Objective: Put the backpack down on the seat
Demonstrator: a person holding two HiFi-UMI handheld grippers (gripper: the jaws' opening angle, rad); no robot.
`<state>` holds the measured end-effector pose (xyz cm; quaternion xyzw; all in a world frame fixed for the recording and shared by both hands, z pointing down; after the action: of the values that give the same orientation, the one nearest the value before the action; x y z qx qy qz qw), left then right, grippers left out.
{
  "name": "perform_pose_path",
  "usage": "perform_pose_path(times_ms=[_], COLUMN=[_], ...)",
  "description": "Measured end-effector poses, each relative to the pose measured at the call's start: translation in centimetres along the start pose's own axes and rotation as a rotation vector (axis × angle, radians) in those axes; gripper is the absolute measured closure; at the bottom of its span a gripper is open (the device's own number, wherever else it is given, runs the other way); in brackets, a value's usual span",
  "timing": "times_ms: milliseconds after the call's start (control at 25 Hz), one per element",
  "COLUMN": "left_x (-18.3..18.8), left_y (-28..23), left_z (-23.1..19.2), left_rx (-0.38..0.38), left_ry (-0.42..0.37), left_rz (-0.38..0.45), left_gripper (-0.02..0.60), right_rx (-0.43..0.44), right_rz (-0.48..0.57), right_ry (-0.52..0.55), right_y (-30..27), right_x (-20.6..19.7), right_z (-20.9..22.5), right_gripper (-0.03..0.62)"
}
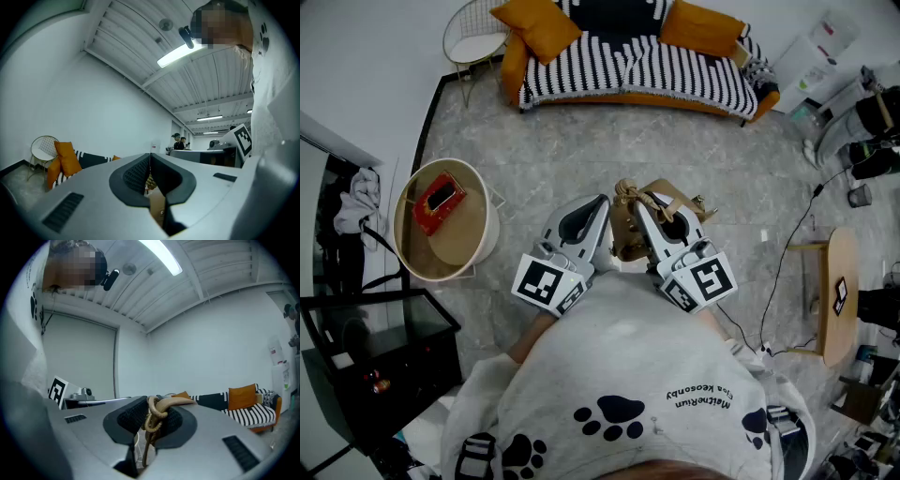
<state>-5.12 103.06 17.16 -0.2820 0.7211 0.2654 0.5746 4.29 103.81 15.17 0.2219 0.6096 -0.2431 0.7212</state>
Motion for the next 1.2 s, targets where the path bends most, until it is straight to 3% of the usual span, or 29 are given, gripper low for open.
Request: perform_pose_path(times_ms=[320, 480, 680, 960, 1200], left_x=[0.2, -0.2, 0.2, -1.0, -0.6], left_y=[2.2, 0.8, 0.9, -2.5, -10.6], left_z=[-4.0, -3.3, -6.6, -10.4, -14.5], left_rx=[0.011, 0.006, 0.006, 0.035, 0.055], left_ry=[0.009, 0.023, 0.059, 0.06, 0.072], left_rz=[0.002, -0.011, 0.007, -0.025, -0.006], left_gripper=[0.561, 0.561, 0.561, 0.561, 0.561], right_rx=[0.015, 0.028, 0.038, 0.029, 0.043], right_rz=[-0.004, -0.024, -0.069, -0.069, -0.078], right_ry=[-0.039, -0.047, -0.098, -0.121, -0.135], right_y=[-3.2, -2.9, -6.2, -9.9, -14.7], right_x=[-1.6, -1.5, -3.3, -4.1, -4.1], right_z=[-2.3, -1.4, -1.5, 3.0, 10.3], right_gripper=[0.513, 0.513, 0.513, 0.513, 0.513])
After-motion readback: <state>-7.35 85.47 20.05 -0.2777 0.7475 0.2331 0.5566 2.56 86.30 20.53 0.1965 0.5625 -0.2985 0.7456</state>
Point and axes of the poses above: the fingertips, and each gripper's own axes: y backward along the fingers, z to its right, x out of its top, the point moved 3 cm from there along y, backward along the fingers, and after that the axes turned 3 degrees about x, right-handed, at the moved point
